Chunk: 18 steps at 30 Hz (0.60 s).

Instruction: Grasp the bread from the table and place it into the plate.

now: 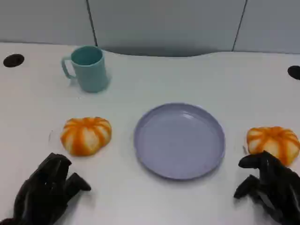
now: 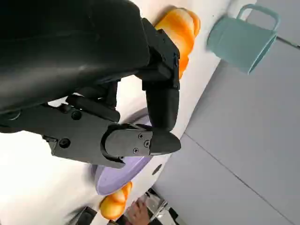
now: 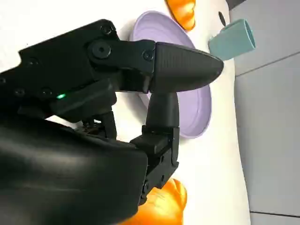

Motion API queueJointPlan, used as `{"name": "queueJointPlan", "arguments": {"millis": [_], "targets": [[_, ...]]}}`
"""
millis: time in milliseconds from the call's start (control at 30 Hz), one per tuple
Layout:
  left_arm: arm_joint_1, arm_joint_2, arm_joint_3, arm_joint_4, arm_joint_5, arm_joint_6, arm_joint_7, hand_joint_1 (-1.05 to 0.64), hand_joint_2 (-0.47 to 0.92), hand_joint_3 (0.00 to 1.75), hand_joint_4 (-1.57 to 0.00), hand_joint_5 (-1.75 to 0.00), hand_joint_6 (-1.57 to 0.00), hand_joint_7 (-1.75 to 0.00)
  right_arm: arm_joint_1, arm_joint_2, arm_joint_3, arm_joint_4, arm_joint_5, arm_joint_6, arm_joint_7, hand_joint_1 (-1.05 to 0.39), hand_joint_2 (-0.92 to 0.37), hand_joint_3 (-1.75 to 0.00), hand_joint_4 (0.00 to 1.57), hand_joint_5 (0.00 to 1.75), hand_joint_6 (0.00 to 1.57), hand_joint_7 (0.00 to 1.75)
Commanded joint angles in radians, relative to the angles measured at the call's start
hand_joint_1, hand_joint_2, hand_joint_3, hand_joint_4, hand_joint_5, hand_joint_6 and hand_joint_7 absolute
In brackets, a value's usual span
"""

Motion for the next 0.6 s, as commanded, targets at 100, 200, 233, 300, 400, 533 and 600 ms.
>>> {"name": "queueJointPlan", "arguments": {"millis": [100,200,233,300,400,533,600], "targets": [[-0.001,0.018,0.0,0.005,0.015,-0.031,-0.001,-0.5,0.92,0.33,-0.61,-1.75,-0.37,-1.75,-0.001,-0.008,-0.011,-0.001,0.011,-0.011,0.005,-0.3,-0.92,-0.64,0.57,1.75,0.41,1.56],[-0.004,0.02,0.001,0.01,0.012,-0.026,-0.003,-0.51,0.92,0.32,-0.61,-1.75,-0.38,-1.75,-0.002,-0.008,-0.011,0.002,0.008,-0.009,0.002,-0.31,-0.92,-0.63,0.59,1.75,0.43,1.56],[-0.005,0.021,0.002,0.011,0.012,-0.027,-0.004,-0.5,0.92,0.32,-0.61,-1.75,-0.38,-1.75,-0.003,-0.009,-0.012,0.004,0.008,-0.01,0.004,-0.31,-0.92,-0.63,0.59,1.75,0.43,1.56],[-0.006,0.02,0.003,0.013,0.011,-0.028,-0.002,-0.5,0.92,0.32,-0.61,-1.75,-0.38,-1.75,-0.005,-0.008,-0.013,0.005,0.012,-0.008,0.004,-0.3,-0.92,-0.64,0.59,1.75,0.44,1.55],[-0.009,0.02,0.004,0.021,0.013,-0.037,-0.005,-0.5,0.92,0.33,-0.61,-1.75,-0.38,-1.75,-0.005,-0.01,-0.012,0.007,0.01,-0.013,0.007,-0.31,-0.92,-0.64,0.57,1.75,0.44,1.54],[-0.002,0.016,0.001,0.005,0.011,-0.032,-0.003,-0.51,0.92,0.29,-0.61,-1.75,-0.38,-1.75,-0.003,-0.011,-0.009,0.003,0.007,-0.012,0.006,-0.31,-0.92,-0.64,0.58,1.75,0.44,1.53],[0.0,0.018,-0.002,0.002,0.016,-0.038,-0.005,-0.51,0.92,0.29,-0.61,-1.75,-0.38,-1.75,-0.002,-0.01,-0.01,0.001,0.008,-0.01,0.005,-0.31,-0.92,-0.64,0.58,1.75,0.44,1.53]]}}
